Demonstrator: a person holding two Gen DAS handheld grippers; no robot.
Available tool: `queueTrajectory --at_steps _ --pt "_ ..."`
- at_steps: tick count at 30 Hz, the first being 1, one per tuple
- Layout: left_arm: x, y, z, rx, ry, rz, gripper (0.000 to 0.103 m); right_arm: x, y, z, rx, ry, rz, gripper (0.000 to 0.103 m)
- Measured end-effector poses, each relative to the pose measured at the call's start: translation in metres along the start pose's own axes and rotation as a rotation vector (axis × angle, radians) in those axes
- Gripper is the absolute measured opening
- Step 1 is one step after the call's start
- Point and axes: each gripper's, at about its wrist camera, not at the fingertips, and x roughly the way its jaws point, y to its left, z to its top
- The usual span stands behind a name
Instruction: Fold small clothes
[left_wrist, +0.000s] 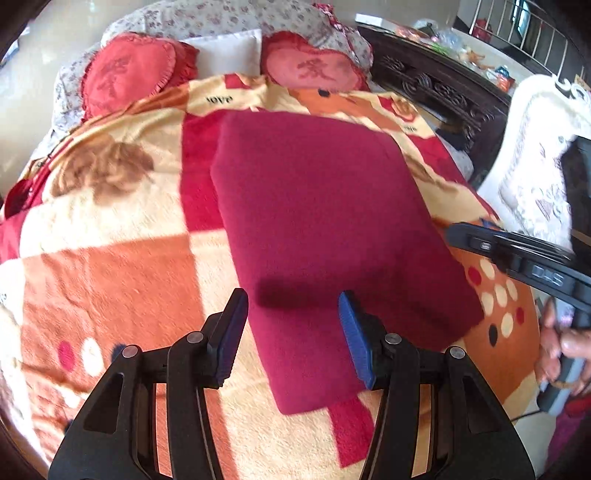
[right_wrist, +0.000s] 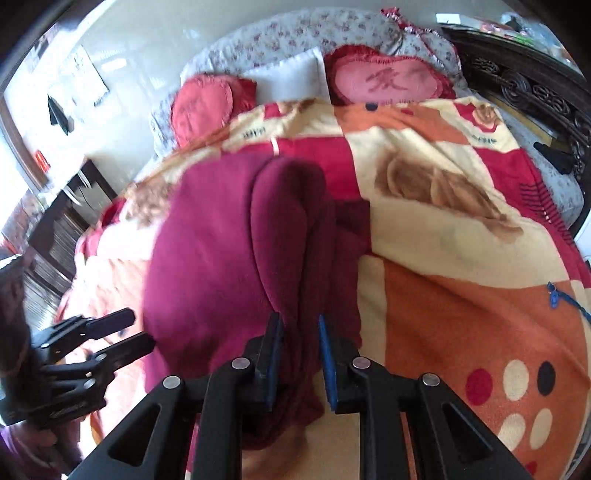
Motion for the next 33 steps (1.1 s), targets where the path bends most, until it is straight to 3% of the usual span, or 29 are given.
queueTrajectory --at_steps 2,4,5,6,9,13,15,18,22,26,30,33 --pt "0.002 0.002 0.007 -0.011 -0.003 0.013 0.051 -0.011 0.009 0.006 -0.017 -0.046 0.010 0.021" --pt "0.005 0.002 0.012 -0.025 -0.004 0.015 0.051 -0.014 0.021 0.012 -0.046 -0.065 0.013 0.032" --pt "0.008 0.002 0.014 -0.030 -0.004 0.015 0.051 -0.013 0.026 0.014 -0.054 -0.068 0.016 0.042" --pt "0.010 0.001 0.016 -0.032 -0.003 0.017 0.051 -0.012 0.031 0.016 -0.066 -0.075 0.024 0.044" --pt "0.017 -0.001 0.019 -0.033 0.005 0.020 0.051 0.000 0.037 0.021 -0.088 -0.073 0.030 0.044" --pt "0.025 0.000 0.023 -0.039 0.004 0.026 0.063 0.028 0.026 0.024 -0.086 -0.040 -0.052 0.044" --pt "0.030 0.000 0.025 -0.043 0.012 0.030 0.064 0.044 0.012 0.022 -0.068 -0.008 -0.071 0.047" --pt "0.035 0.000 0.026 -0.040 0.013 0.033 0.071 0.051 -0.004 0.018 -0.028 -0.026 -0.066 0.068" --pt "0.034 0.008 0.027 -0.066 0.018 -0.012 0.071 0.049 -0.017 0.017 0.030 -0.033 0.009 0.068" --pt "0.032 0.028 0.028 -0.138 0.018 -0.129 0.071 0.047 -0.026 0.017 0.075 -0.025 0.119 0.071" --pt "0.046 0.040 0.028 -0.189 0.059 -0.186 0.072 0.058 -0.038 0.016 0.146 -0.001 0.204 0.076" --pt "0.056 0.039 0.029 -0.201 0.054 -0.216 0.078 0.067 -0.039 0.017 0.153 -0.002 0.238 0.080"
